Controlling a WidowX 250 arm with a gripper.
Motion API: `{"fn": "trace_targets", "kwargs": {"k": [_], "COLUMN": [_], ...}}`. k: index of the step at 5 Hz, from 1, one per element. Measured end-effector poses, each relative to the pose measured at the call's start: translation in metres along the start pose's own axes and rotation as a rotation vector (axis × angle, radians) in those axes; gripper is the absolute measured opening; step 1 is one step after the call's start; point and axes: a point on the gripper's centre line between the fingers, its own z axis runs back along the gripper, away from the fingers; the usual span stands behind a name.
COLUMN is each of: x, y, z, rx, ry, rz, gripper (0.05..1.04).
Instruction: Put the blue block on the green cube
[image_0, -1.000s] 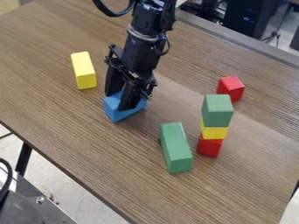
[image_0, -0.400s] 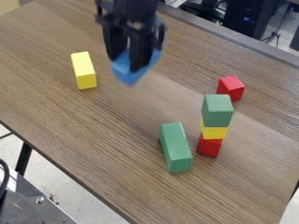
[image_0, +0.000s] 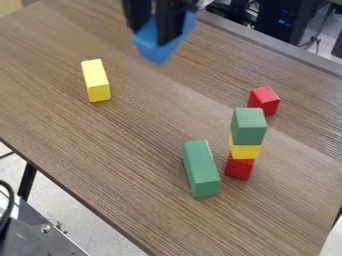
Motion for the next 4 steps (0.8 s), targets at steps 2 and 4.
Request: {"fn": "trace_targets", "kwargs": {"k": [2,4], "x": [0.003,0.011], "y": [-0.038,-0.055], "z": [0.019,0.006], "rx": [0.029,0.048], "ry": [-0.03,0.09], "rz": [-0.163,-0.226], "gripper": [0.519,0.519]}}
